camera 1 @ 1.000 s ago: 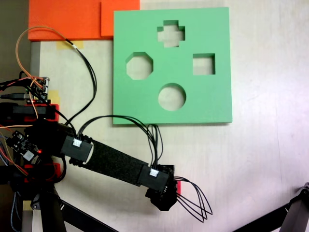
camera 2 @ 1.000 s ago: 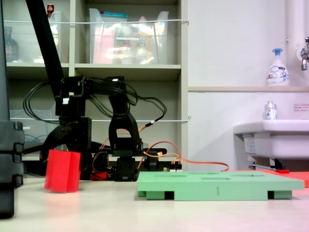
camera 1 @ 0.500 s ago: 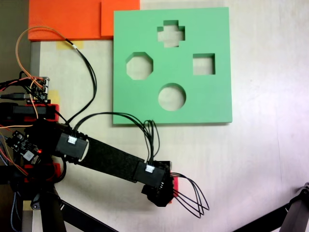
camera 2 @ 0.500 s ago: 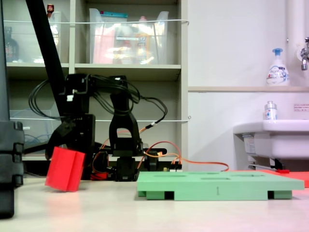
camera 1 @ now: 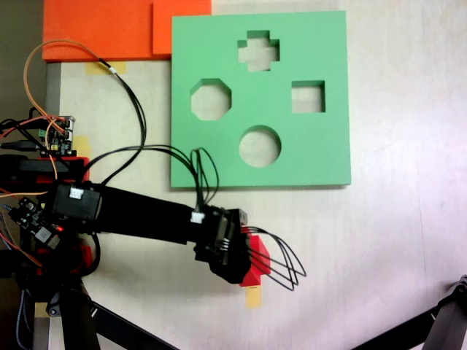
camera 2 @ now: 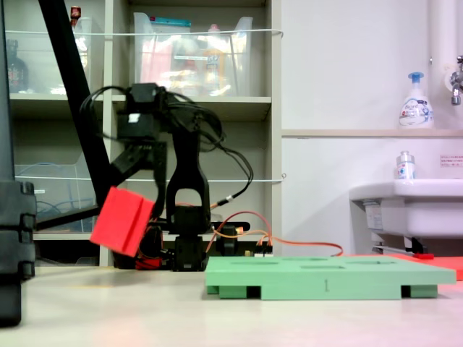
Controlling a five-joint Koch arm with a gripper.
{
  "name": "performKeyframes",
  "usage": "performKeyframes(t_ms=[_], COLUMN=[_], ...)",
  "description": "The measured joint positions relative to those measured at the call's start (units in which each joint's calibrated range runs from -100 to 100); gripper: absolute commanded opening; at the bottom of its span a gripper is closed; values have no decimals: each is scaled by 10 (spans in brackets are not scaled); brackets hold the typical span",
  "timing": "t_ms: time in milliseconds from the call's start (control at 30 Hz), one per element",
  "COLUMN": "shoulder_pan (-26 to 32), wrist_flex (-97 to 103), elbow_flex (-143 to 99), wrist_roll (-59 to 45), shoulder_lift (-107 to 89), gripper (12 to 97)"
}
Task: Put the cross columnar block into the corresponding hole
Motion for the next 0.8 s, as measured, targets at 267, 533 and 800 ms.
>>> performKeyframes(t_ms=[267, 533, 800], shoulder_pan=[104, 211, 264], wrist_flex=[-10, -12, 10], elbow_flex=[-1, -1, 80], wrist_roll=[76, 194, 264], shoulder_lift=[-60, -59, 38], gripper=[395, 358, 358])
